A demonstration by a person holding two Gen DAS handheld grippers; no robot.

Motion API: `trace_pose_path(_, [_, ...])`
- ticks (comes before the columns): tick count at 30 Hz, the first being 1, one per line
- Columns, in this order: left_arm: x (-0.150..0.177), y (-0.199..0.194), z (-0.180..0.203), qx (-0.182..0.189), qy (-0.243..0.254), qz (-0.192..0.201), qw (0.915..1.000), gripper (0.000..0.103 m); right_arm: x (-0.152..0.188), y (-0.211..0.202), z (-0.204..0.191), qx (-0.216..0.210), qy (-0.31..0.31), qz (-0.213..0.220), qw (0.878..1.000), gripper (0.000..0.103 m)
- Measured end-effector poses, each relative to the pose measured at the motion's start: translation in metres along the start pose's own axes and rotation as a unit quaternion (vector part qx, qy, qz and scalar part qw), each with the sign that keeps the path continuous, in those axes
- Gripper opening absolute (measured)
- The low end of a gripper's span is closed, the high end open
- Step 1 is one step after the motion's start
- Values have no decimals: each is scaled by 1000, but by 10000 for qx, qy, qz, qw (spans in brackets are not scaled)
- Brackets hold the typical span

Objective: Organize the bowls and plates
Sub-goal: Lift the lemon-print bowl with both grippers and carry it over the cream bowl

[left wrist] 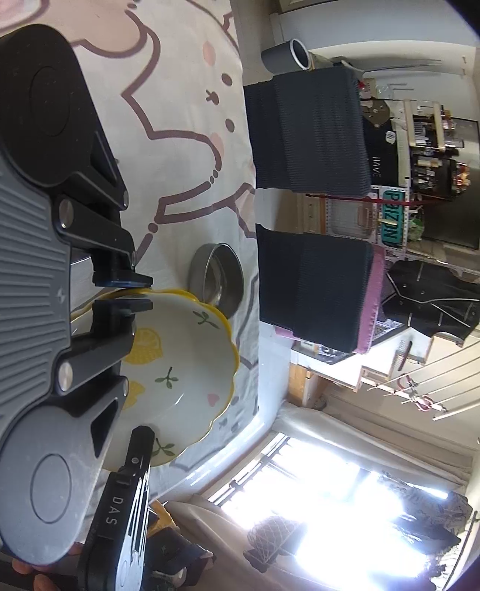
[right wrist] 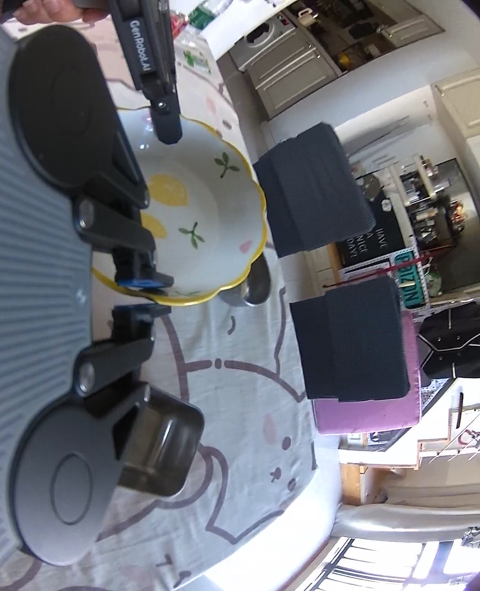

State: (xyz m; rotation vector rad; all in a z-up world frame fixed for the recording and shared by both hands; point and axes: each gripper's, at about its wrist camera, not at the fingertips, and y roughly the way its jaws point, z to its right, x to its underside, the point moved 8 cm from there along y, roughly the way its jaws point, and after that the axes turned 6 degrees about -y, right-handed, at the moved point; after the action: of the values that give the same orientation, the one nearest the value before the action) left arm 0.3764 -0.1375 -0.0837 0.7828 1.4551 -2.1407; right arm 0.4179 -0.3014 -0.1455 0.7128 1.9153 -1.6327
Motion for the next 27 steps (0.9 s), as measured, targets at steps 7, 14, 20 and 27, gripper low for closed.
trace_pose_path(7, [25,-50,10,1,-36,114,9999,6,19,-54,-7,-99,-89,149,9998,10])
trace_pose_path(14, [53,-86,8,-79,-105,164,9998,6,44,-86,-22,-194,-102,145,9997,9])
trace_pose_path(20, [83,-96,-2,-128,-297,91,9994,6,66,-89,-32,-205,-144,-25,9997,9])
trace_pose_path(27, [109,-81,-18,-174,-593,-333,9975,6,95,-72,-35,-164,-36,-460,9988,9])
